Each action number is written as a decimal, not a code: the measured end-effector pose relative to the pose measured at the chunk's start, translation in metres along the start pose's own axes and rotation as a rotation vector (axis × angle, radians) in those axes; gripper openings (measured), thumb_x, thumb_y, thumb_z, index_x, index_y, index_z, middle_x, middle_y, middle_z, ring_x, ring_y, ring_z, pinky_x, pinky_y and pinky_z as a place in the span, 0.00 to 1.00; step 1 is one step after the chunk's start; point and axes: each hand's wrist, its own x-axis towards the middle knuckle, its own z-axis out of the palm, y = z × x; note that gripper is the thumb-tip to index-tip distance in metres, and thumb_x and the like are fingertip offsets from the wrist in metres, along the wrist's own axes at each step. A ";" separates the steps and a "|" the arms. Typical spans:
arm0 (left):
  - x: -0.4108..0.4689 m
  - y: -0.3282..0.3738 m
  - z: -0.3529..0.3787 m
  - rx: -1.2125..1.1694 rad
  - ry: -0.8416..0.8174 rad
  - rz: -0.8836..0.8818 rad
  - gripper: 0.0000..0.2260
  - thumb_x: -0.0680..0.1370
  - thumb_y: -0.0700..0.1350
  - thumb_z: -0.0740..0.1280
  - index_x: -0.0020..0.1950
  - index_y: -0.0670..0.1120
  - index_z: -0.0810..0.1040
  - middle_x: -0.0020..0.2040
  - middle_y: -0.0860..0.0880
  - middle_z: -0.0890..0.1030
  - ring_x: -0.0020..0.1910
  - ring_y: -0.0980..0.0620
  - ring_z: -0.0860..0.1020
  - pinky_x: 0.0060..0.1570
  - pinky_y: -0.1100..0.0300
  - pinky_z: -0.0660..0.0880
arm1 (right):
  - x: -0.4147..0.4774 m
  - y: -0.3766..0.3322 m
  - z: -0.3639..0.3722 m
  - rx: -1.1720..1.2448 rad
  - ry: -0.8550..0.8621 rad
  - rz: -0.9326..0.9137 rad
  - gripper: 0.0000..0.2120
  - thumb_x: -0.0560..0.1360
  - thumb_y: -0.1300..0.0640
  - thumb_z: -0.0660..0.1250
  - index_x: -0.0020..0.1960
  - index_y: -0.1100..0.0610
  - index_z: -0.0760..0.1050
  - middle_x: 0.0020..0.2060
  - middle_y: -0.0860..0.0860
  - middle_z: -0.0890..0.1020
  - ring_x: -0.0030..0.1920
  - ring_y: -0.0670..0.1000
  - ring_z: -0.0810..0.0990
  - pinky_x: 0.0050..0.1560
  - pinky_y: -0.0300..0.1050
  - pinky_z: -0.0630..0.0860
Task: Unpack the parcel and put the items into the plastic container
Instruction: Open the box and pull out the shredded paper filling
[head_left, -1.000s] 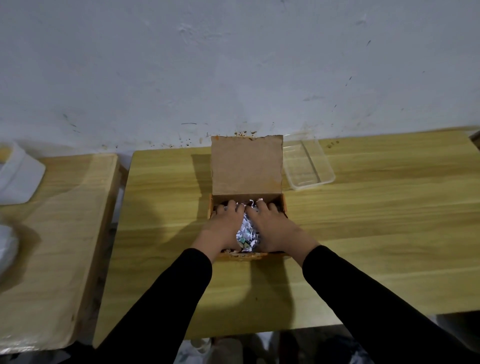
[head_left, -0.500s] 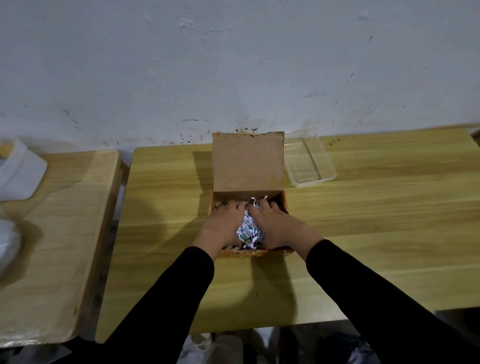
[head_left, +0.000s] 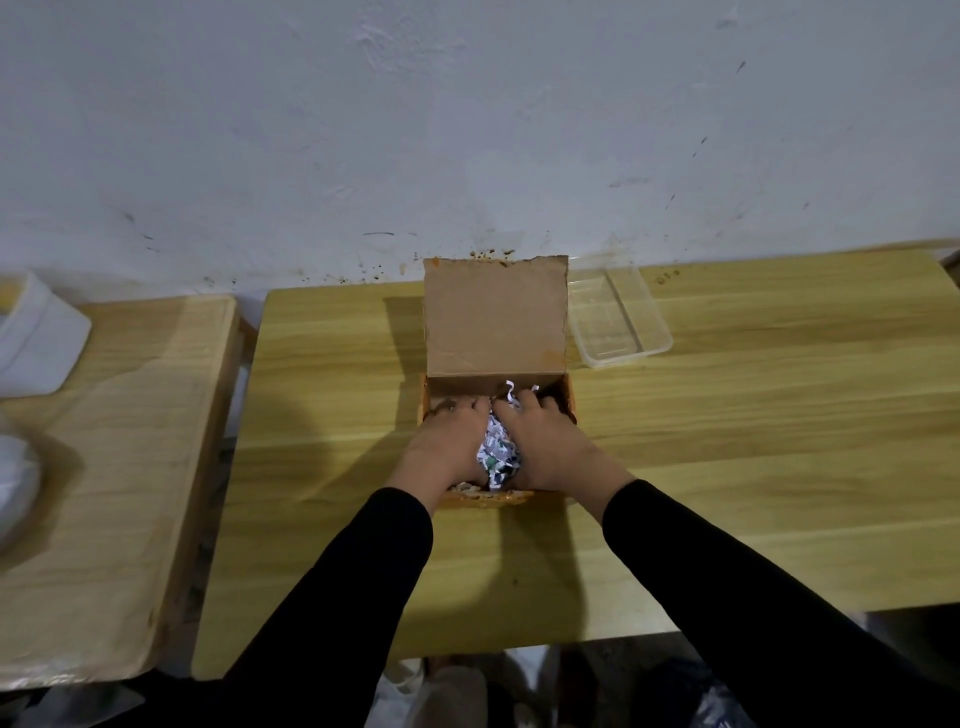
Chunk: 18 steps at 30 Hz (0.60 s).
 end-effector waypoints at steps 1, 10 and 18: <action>0.000 0.000 -0.001 -0.006 -0.006 0.000 0.35 0.66 0.45 0.76 0.67 0.42 0.62 0.65 0.41 0.70 0.63 0.41 0.71 0.57 0.50 0.71 | 0.001 -0.001 0.000 0.013 -0.005 0.013 0.41 0.64 0.50 0.74 0.69 0.55 0.56 0.62 0.61 0.67 0.58 0.65 0.71 0.58 0.57 0.73; -0.005 0.005 -0.003 -0.082 0.001 -0.045 0.33 0.67 0.43 0.76 0.65 0.43 0.62 0.63 0.41 0.70 0.62 0.40 0.72 0.55 0.50 0.72 | -0.003 -0.005 -0.013 0.073 0.008 0.029 0.35 0.63 0.52 0.76 0.63 0.56 0.62 0.57 0.60 0.71 0.53 0.61 0.77 0.51 0.52 0.75; -0.009 0.009 -0.002 -0.123 0.014 -0.072 0.33 0.66 0.41 0.76 0.65 0.43 0.62 0.63 0.42 0.69 0.62 0.39 0.71 0.58 0.50 0.72 | -0.008 -0.011 -0.011 0.116 0.001 0.108 0.36 0.64 0.53 0.75 0.65 0.56 0.60 0.61 0.60 0.68 0.59 0.64 0.73 0.56 0.55 0.74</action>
